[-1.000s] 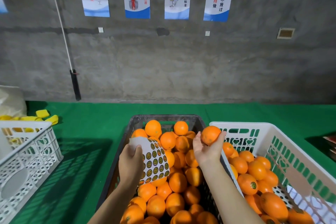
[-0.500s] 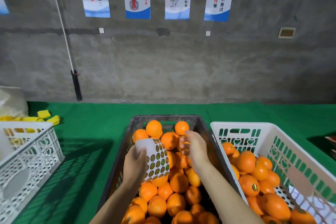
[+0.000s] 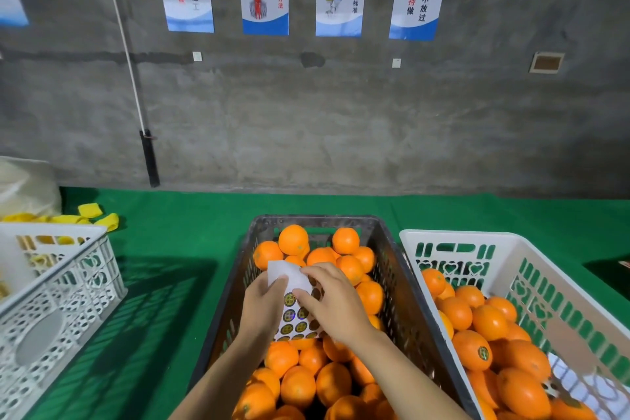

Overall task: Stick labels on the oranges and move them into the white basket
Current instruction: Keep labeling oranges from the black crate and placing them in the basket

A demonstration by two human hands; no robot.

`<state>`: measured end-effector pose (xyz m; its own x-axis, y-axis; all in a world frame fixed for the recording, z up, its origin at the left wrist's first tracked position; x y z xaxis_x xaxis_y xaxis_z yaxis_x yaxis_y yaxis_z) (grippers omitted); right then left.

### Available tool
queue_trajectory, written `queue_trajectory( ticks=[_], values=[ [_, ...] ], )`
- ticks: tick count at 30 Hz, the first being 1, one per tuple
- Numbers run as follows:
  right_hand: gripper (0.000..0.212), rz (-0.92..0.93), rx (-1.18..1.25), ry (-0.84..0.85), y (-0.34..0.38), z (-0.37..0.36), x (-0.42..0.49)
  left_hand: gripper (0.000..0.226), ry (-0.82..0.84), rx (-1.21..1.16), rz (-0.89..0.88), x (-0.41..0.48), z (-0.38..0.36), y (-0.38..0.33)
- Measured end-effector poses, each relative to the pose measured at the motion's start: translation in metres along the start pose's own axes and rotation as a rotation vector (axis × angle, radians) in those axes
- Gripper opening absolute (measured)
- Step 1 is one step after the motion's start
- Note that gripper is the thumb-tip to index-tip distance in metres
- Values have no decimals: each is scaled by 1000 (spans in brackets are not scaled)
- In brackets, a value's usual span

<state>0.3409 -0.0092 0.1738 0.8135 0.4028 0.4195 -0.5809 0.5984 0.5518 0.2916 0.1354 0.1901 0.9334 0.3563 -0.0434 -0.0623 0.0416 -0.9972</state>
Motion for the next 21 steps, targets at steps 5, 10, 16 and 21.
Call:
queue_trajectory(
  ticks=[5,10,16,21],
  values=[
    [37,9,54,-22,4,-1,1,26,110,-47,-15,1,3,-2],
    [30,101,-71,-75,6,-1,-1,35,49,-60,58,0,4,2],
    [34,152,-91,-1,10,-6,0,44,-14,2,2,-1,2,1],
    [42,168,-109,30,10,-3,-2,53,-24,-18,8,1,4,2]
  ],
)
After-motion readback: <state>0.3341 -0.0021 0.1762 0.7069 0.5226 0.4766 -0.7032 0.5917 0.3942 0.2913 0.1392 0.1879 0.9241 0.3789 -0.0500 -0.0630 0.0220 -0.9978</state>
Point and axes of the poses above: each hand's wrist, its own x-axis towards the middle knuckle, its own z-axis out of the back of the hand, y = z × x, the point moved 1 cm from there along x, towards the middle knuckle, and after that the axes turned 2 degrees about z, right-handed, at the moved point
